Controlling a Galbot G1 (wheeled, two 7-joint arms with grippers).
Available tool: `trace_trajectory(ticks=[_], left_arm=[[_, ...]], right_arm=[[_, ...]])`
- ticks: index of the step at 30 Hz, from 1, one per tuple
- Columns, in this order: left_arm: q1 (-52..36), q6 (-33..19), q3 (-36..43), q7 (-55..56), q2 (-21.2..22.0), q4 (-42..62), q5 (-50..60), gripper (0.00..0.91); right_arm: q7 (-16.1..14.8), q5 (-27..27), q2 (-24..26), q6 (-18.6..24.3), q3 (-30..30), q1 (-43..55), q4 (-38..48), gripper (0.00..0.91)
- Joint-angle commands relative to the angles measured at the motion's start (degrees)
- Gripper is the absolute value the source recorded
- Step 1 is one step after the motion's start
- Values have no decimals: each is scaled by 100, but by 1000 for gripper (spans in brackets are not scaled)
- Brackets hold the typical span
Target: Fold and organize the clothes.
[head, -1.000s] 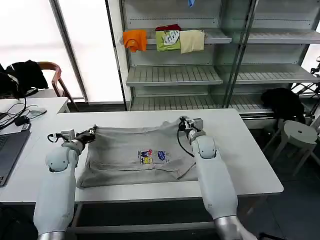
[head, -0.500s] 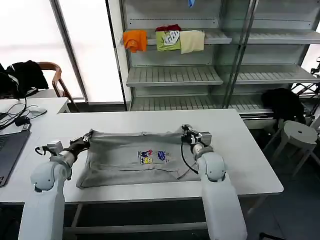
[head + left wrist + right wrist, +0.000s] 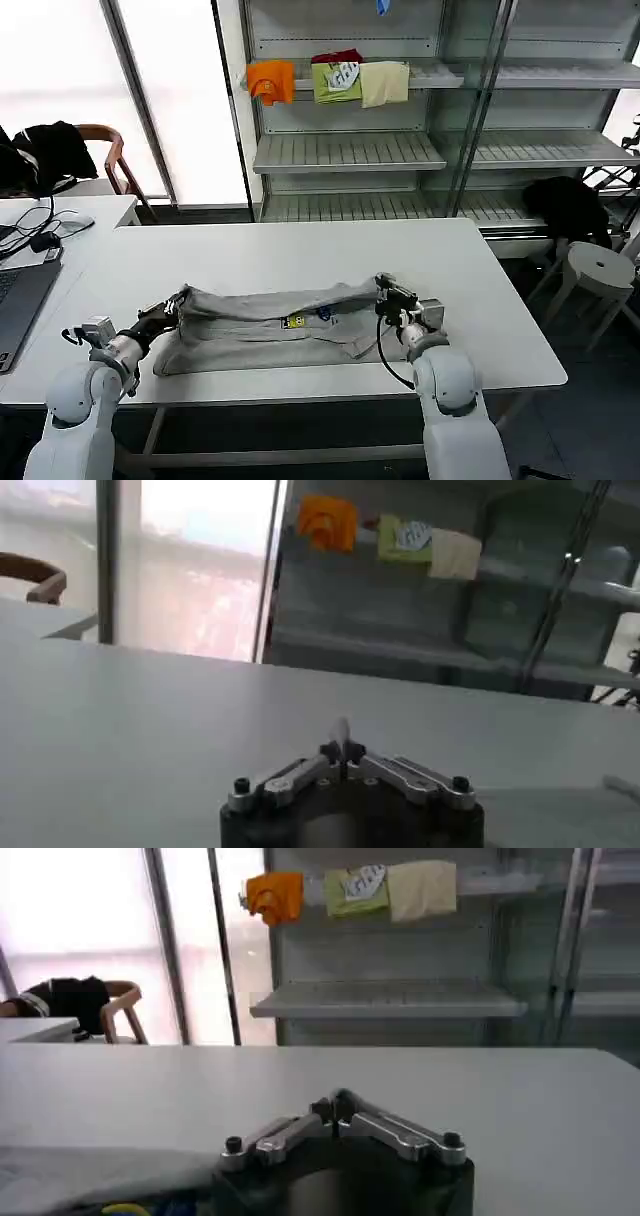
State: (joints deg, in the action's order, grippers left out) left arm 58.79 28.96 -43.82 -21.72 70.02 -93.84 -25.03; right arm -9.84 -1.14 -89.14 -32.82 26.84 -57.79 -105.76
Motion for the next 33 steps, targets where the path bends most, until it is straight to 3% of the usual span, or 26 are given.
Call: trace_trajectory(ticks=[1,14,15,16,17,18,19,26,33], left_arm=[[363,16,-35,-43,-84,-182,-207,0],[406,99,-154,-100,-184,-209,-195,0],[436,103,-154,-109,-200,-230,-166,10],[449,105,-156,-115,-215,-252,-149,10],[474,127,-163,-122,-215,-295,-120,10],[501,137,-164,-115,-208,-329,-65,30],[525,145,-167,-115,-201,-357,-58,907],[710,127,-144,-64,-62,-646,302,907],[774,200,-222,126,-13,-849,453,907]], right_arm=[[-33,0,120,-28,50,-481,-375,0],[-110,145,131,18,-13,-555,-277,0],[-116,190,123,21,-12,-562,-248,40],[-123,229,117,26,-12,-567,-236,272],[-121,343,107,46,-16,-572,-217,907],[-117,484,93,76,-21,-578,-186,907],[-87,556,85,91,-28,-578,-168,907],[126,1559,88,186,-33,-678,-171,907],[338,1906,260,52,121,-885,-429,907]])
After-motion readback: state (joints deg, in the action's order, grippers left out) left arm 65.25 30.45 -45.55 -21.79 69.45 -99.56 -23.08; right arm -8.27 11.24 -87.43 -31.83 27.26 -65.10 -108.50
